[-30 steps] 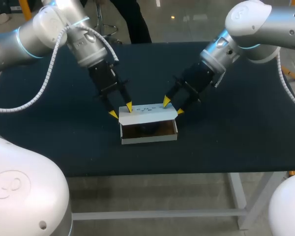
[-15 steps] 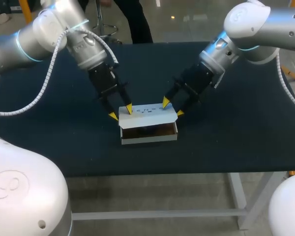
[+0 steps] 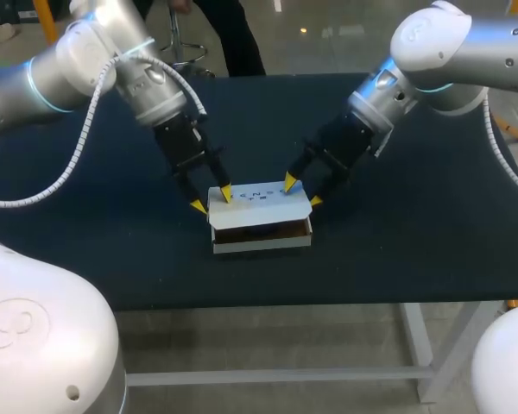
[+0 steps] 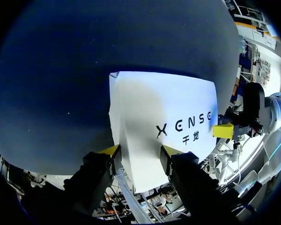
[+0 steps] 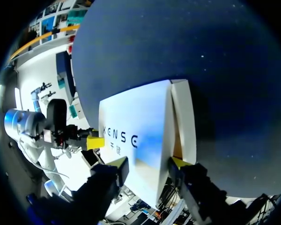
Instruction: Assemble the packaging by folding the flat box into shape, placing the metal phone stand inside, and closing the box properly
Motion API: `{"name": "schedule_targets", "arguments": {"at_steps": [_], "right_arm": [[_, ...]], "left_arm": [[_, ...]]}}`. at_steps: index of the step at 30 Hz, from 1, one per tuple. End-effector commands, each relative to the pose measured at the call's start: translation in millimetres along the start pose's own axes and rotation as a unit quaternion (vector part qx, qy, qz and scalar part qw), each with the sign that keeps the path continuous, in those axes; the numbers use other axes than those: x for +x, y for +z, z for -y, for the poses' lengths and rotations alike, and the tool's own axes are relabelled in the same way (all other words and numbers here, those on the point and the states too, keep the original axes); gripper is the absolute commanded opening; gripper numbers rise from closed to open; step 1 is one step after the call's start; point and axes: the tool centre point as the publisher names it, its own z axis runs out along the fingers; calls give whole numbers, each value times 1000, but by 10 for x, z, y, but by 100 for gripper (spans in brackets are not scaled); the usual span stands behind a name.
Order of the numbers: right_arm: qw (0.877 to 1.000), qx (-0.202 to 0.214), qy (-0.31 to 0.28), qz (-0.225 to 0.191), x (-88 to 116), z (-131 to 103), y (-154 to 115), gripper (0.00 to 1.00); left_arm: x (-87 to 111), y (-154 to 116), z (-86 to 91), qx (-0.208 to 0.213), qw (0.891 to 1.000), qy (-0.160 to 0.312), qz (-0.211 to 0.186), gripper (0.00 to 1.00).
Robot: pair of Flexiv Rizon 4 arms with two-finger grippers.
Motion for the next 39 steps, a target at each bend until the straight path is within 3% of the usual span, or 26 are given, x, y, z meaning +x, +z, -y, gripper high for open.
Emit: {"name": "schedule_targets", "arguments": {"at_steps": [1,23,31,39], "right_arm": [[1000,2,1,-1,-1,-19,20,59],[1000,0,-1,-1,44,8,8,63],[1000,3,-1,-2,91,-14,-17,59],[1000,8,0,-5,120,-31,-25,61]], "left_arm": [[-6,26,10,-1,1000,0,0,56],[18,25,-19,0,1000,9,-5,53],[66,-48,-25,-2,1000,4,-2,50],[64,-79,3,-23,1000,-7,-14,49]]}}
